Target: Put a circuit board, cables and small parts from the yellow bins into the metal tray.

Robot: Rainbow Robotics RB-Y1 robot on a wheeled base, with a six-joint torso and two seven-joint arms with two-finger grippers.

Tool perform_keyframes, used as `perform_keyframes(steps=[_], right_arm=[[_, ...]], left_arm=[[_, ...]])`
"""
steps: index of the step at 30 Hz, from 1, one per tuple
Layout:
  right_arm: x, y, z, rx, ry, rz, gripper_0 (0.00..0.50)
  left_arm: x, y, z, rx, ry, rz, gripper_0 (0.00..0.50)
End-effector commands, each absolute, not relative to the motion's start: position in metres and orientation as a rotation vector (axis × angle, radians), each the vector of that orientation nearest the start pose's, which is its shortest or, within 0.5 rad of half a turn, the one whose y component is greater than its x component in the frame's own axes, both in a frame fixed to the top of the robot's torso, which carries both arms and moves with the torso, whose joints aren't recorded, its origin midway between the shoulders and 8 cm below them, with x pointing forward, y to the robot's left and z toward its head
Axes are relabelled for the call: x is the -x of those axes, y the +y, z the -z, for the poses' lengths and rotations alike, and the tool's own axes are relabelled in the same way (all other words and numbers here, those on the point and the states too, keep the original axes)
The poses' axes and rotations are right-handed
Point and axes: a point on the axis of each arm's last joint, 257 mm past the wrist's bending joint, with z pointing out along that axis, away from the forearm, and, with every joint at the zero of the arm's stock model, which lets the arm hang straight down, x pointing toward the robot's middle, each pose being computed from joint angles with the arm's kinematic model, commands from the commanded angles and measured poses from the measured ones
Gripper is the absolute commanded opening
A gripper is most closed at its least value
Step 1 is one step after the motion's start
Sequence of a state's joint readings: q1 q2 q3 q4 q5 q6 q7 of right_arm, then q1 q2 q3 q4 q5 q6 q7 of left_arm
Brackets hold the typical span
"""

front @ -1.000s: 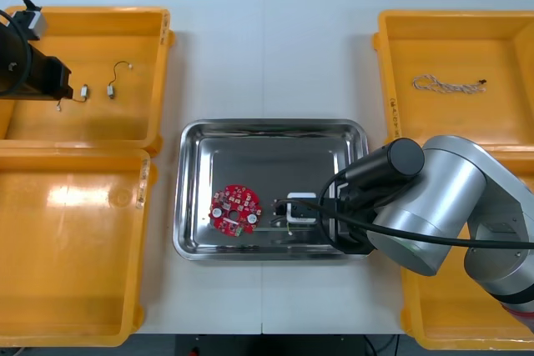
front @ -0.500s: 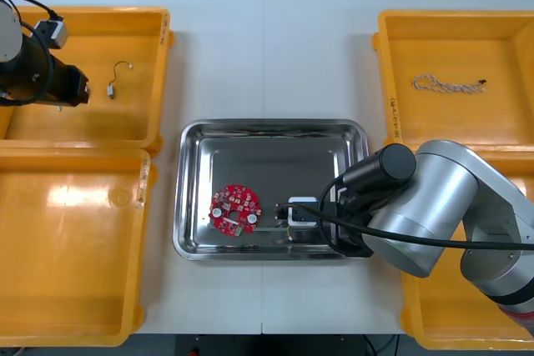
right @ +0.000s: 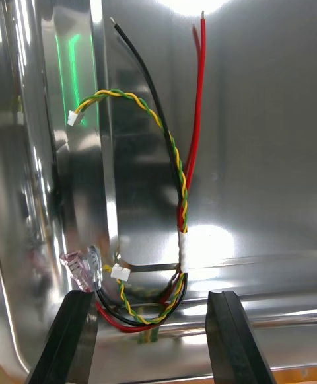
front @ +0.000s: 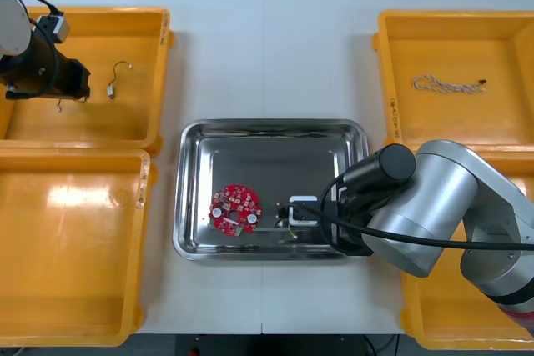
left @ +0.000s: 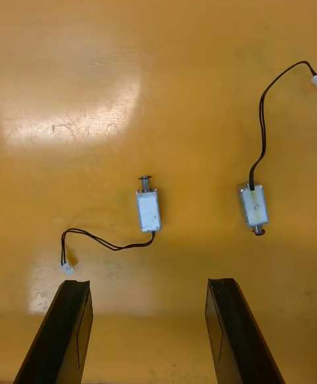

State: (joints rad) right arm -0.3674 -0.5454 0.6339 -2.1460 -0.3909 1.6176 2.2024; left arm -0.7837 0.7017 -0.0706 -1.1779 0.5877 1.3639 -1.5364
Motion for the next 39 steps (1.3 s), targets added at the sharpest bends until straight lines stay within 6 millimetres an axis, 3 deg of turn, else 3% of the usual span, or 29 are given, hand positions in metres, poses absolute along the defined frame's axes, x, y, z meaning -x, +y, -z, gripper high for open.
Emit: perform_keyframes(steps=[1,14,25,33,39], right_arm=[[-0.380,-0.110,0.269,1.926,1.892,0.351,0.478],[-0.367,-0.125,0.229,1.912,1.986,0.285,0.477],[-0.395,-0.128,0.171,1.717,1.982,0.192,0.479],[-0.409,-0.156,0.145,1.599,2.017,0.212,0.479],[-0.418,-0.187,0.121,1.401,2.116,0.209,0.477]], left_arm=[[-0.619,0.369,0.148,-0.169,2.464,-0.142,0.500],[-0.638,0.366,0.157,-0.159,2.430,-0.135,0.500],[-0.647,0.362,0.168,-0.178,2.408,-0.134,0.500],[-0.648,0.362,0.171,-0.185,2.404,-0.139,0.500],[-0.650,0.365,0.174,-0.184,2.397,-0.138,0.500]])
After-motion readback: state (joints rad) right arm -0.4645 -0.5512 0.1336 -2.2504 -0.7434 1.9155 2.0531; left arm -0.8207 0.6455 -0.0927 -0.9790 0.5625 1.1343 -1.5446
